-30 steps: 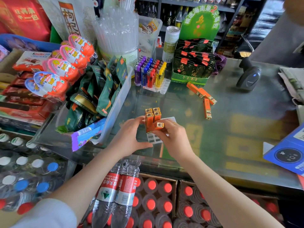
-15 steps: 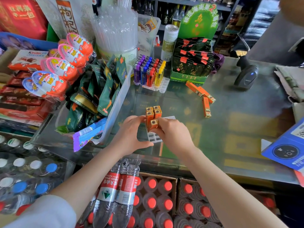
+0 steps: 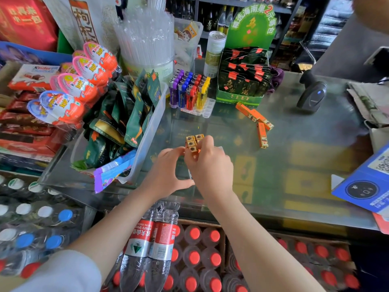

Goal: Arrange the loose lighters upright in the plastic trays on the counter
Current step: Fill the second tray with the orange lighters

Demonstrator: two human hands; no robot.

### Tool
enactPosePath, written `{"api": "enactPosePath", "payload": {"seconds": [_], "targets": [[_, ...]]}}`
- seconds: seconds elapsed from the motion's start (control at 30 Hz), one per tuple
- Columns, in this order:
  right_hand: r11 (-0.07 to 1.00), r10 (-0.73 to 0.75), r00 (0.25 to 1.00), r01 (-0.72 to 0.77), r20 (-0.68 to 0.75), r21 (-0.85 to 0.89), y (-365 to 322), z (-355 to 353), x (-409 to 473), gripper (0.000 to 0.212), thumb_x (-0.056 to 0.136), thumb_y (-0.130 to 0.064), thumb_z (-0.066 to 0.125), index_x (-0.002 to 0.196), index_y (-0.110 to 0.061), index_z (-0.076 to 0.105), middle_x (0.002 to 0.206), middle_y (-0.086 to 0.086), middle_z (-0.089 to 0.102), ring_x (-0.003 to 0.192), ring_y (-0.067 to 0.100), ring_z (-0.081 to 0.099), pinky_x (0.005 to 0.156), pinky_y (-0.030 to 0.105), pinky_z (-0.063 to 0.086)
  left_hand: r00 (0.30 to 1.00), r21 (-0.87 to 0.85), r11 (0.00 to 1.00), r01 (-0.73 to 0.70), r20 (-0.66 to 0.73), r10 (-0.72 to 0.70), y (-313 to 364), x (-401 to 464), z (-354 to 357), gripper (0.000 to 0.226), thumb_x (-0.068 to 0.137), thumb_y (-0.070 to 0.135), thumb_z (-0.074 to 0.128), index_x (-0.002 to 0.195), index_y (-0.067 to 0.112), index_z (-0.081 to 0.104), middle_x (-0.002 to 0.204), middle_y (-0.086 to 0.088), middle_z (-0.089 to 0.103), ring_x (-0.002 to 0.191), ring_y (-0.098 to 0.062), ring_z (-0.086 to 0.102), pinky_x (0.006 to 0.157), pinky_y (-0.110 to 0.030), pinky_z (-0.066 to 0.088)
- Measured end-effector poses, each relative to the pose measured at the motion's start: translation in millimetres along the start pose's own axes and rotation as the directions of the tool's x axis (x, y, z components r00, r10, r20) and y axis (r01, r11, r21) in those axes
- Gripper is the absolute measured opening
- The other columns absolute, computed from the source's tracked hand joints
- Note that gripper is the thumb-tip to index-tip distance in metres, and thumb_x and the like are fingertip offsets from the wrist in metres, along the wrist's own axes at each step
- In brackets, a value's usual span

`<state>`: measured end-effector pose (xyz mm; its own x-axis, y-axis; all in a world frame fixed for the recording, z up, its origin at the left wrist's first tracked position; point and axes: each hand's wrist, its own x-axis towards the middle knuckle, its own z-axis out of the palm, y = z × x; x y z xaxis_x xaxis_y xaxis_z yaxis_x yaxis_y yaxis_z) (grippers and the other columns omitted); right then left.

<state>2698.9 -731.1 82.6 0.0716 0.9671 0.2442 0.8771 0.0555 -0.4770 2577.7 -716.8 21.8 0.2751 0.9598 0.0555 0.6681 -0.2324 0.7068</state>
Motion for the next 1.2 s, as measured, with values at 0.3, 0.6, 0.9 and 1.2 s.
{"api": "enactPosePath", "payload": {"seconds": [0.3,0.6,0.9,1.2], "targets": [[0.908,0.167,0.986,-0.164,0.026,0.385,72,-19,22,0.034,0.082,-0.046,0.056,0.090,-0.013,0.057,0.072,-0.003,0.063,0.065,0.016,0.059,0.062,0.030,0.048,1.000,0.073,0.997,0.021,0.011,-0.022,6,9,1,0.071,0.061,0.039,0.078,0.122,0.024,0.046,0.118,0.008,0.051,0.118,-0.013,0.038,0.096,-0.031,0.036],[0.933,0.331,0.932,-0.347,-0.147,-0.092,155,-8,82,0.028,0.090,-0.022,0.047,0.108,-0.002,0.050,0.110,0.021,0.052,0.097,0.041,0.052,0.079,0.044,0.043,0.998,0.125,0.992,0.021,0.063,-0.029,11,26,6,0.072,0.067,0.040,0.075,0.128,0.027,0.040,0.128,0.001,0.048,0.121,-0.013,0.036,0.096,-0.028,0.030],[0.856,0.358,0.933,-0.311,0.041,-0.412,149,-6,103,0.029,0.095,-0.020,0.040,0.111,-0.001,0.055,0.113,0.020,0.059,0.105,0.036,0.052,0.080,0.039,0.042,0.998,0.142,0.990,0.014,0.055,-0.022,14,27,5,0.066,0.068,0.039,0.074,0.124,0.028,0.042,0.123,0.004,0.050,0.116,-0.012,0.038,0.093,-0.028,0.031],[0.965,-0.052,0.993,0.023,0.102,0.263,104,-24,40,0.020,0.082,-0.014,0.063,0.099,-0.011,0.054,0.089,0.002,0.067,0.078,0.017,0.059,0.065,0.025,0.048,1.000,0.108,0.994,-0.020,0.010,0.019,7,14,4,0.067,0.064,0.037,0.077,0.122,0.025,0.045,0.117,0.009,0.051,0.107,-0.004,0.033,0.090,-0.026,0.032]]}}
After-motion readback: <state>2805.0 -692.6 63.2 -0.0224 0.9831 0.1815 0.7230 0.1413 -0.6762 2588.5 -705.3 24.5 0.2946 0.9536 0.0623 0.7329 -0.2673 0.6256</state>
